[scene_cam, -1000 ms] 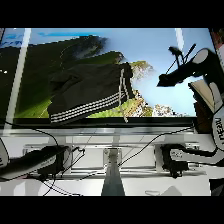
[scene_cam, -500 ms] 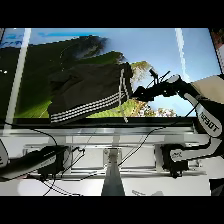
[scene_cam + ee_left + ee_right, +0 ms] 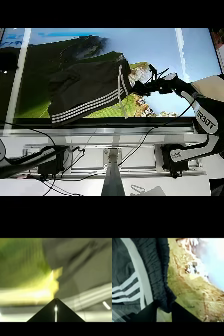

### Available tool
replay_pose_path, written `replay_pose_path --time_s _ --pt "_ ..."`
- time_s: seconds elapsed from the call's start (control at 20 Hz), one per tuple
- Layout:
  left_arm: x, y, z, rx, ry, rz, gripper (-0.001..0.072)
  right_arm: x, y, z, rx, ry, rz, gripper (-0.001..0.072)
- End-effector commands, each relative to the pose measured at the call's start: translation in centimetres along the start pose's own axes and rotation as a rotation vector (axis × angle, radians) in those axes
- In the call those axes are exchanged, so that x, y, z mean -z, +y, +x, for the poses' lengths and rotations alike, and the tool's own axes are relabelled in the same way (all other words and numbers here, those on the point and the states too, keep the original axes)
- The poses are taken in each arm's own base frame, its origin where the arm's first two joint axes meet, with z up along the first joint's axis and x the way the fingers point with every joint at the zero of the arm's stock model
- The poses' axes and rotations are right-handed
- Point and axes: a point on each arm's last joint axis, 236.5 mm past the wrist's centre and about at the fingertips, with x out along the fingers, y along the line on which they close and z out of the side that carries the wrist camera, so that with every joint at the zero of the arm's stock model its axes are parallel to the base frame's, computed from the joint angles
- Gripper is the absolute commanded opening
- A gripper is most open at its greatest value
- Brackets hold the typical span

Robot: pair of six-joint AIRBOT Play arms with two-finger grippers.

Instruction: Fold the clothes and pants, and hang the long-sleeved shirts on hangers.

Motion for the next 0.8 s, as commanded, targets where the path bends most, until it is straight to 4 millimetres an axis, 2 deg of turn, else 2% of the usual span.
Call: replay_pose_path --time_s 0.0,0.05,0.25,0.3,0.4,0.45,0.5,0.55,0.6,0.75 --pt "7.4 -0.3 3.6 0.220 0.218 -0.211 0.0006 -0.5 0.2 -0.1 0.001 -0.013 -0.058 0.0063" --pt "8.8 0.0 4.9 0.236 0.233 -0.253 0.0006 -0.5 0.2 -0.1 0.001 -0.013 -0.071 0.0024" --pt "13.1 1.3 11.0 0.202 0.157 -0.387 0.0007 -0.5 0.2 -0.1 0.002 -0.013 -0.075 0.0024" --pt "14.6 0.7 12.4 0.215 0.183 -0.395 0.0057 -0.5 0.2 -0.1 0.002 -0.013 -0.074 0.0024" --pt "18.0 -1.2 14.9 0.276 0.284 -0.376 0.0657 -0.5 0.2 -0.1 0.001 -0.013 -0.074 0.0024" --pt "19.5 -1.9 16.1 0.297 0.328 -0.378 0.0689 -0.5 0.2 -0.1 0.000 -0.012 -0.073 0.0024" --pt "20.8 -2.5 17.0 0.321 0.364 -0.353 0.0655 -0.4 0.3 -0.1 -0.002 -0.009 -0.073 0.0024" --pt "21.7 -3.1 17.8 0.351 0.388 -0.325 0.0525 -0.3 0.4 -0.1 -0.005 -0.005 -0.072 0.0024" --pt "22.2 -3.5 18.6 0.374 0.401 -0.310 0.0487 -0.3 0.4 -0.1 -0.005 -0.004 -0.072 0.0024" --pt "22.6 -3.4 20.5 0.380 0.401 -0.295 0.0487 -0.3 0.4 -0.1 -0.005 -0.005 -0.072 0.0024"
